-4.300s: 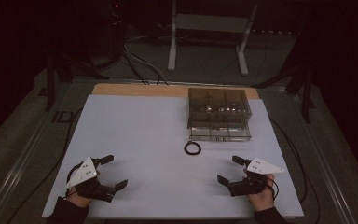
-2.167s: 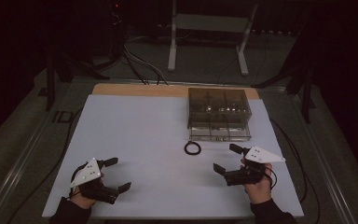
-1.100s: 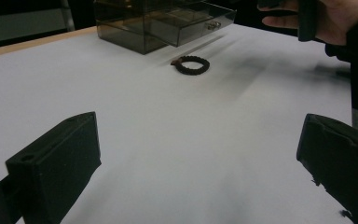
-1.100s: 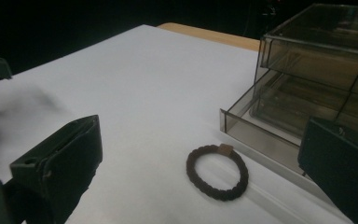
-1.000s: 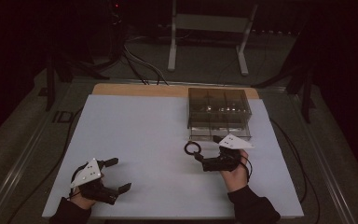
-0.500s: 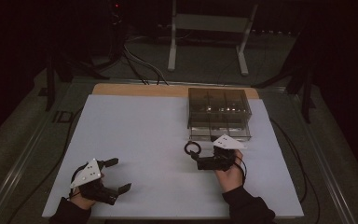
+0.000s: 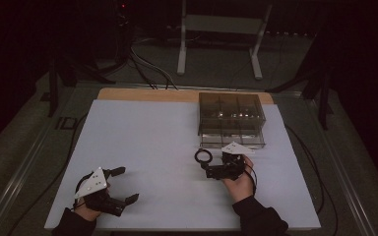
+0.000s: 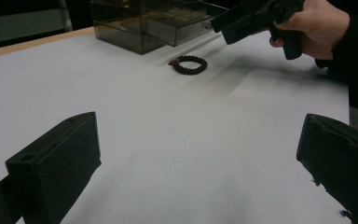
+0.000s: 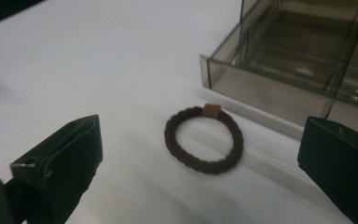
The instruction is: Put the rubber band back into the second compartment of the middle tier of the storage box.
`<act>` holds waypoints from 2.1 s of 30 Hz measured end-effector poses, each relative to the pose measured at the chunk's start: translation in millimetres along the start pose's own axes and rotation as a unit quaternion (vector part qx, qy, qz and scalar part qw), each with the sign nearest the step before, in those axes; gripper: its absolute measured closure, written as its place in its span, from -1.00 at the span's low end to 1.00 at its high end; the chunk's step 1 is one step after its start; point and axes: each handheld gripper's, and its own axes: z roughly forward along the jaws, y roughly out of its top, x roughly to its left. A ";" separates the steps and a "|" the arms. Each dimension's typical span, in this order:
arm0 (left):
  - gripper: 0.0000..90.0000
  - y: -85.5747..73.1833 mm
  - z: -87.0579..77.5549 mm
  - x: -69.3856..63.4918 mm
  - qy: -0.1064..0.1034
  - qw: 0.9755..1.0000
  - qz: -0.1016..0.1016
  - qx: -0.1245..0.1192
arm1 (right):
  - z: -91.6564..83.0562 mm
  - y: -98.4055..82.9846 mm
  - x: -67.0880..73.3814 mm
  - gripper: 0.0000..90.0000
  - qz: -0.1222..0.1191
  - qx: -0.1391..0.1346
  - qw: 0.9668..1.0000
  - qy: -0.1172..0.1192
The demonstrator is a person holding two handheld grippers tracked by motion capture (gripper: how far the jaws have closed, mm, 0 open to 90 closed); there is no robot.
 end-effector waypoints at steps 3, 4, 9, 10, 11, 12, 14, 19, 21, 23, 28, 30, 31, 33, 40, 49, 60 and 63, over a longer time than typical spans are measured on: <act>-0.99 -0.1 -0.1 -0.4 0.000 1.000 0.001 0.000 | 4.7 -1.2 -1.4 -0.87 0.012 0.017 1.000 -0.009; -0.99 0.0 -0.1 -0.4 -0.001 1.000 0.002 0.000 | 5.7 -1.5 -1.4 -0.82 0.012 0.021 1.000 -0.011; -0.99 -0.1 -0.2 -0.2 0.000 1.000 0.001 0.001 | 12.2 -0.4 0.0 -0.51 0.011 0.043 0.999 -0.022; -0.99 0.0 0.0 -0.1 0.000 1.000 0.001 0.001 | 13.3 0.1 0.7 -0.45 0.010 0.045 0.999 -0.025; -0.99 0.0 0.0 -0.1 0.000 1.000 0.001 0.001 | 14.5 0.6 1.0 -0.37 0.009 0.047 0.999 -0.025; -0.99 0.0 0.0 0.0 0.000 1.000 0.000 0.001 | 14.5 0.6 1.0 -0.37 0.009 0.047 0.999 -0.025; -0.99 -0.1 -0.2 -0.4 0.000 1.000 0.001 0.000 | 18.7 1.6 0.4 -0.20 0.008 0.056 0.998 -0.033; -0.99 0.0 -0.1 -0.5 0.002 1.000 0.003 0.003 | 25.4 3.2 -2.1 0.04 0.000 0.071 0.996 -0.045; -0.99 0.1 0.0 -0.5 0.001 1.000 0.004 0.003 | 29.0 3.8 -3.3 0.10 -0.003 0.078 0.996 -0.047; -0.99 0.1 -0.1 -0.4 0.001 1.000 0.004 0.003 | 32.8 4.1 -4.2 0.15 -0.004 0.083 0.995 -0.053; -0.99 0.1 -0.1 -0.2 0.001 1.000 0.004 0.003 | 40.6 5.0 -7.7 0.23 -0.006 0.094 0.993 -0.067; -0.99 0.1 -0.5 -0.5 0.003 1.000 0.005 0.002 | 42.0 5.7 -8.7 0.28 -0.001 0.098 0.993 -0.064; -0.99 0.2 -0.6 -0.4 0.002 1.000 0.005 0.002 | 42.5 6.3 -8.3 0.30 -0.006 0.100 0.993 -0.067; -0.99 0.2 -0.5 0.1 0.002 1.000 0.004 0.003 | 43.8 7.0 -7.9 0.35 -0.008 0.101 0.992 -0.071; -0.99 -0.2 -0.3 0.2 0.005 1.000 0.005 0.004 | 47.6 9.0 -4.4 0.50 -0.029 0.108 0.990 -0.081; -0.99 -0.2 0.1 0.1 0.004 1.000 0.006 0.006 | 50.2 12.6 4.6 0.85 -0.051 0.125 0.987 -0.084; -0.99 -0.4 -0.3 0.5 0.004 1.000 0.005 0.006 | 43.5 15.7 9.5 0.92 -0.052 0.123 0.988 -0.072; -0.99 -0.4 -0.6 0.0 0.004 1.000 0.007 0.007 | 39.6 16.9 12.1 0.93 -0.053 0.119 0.989 -0.068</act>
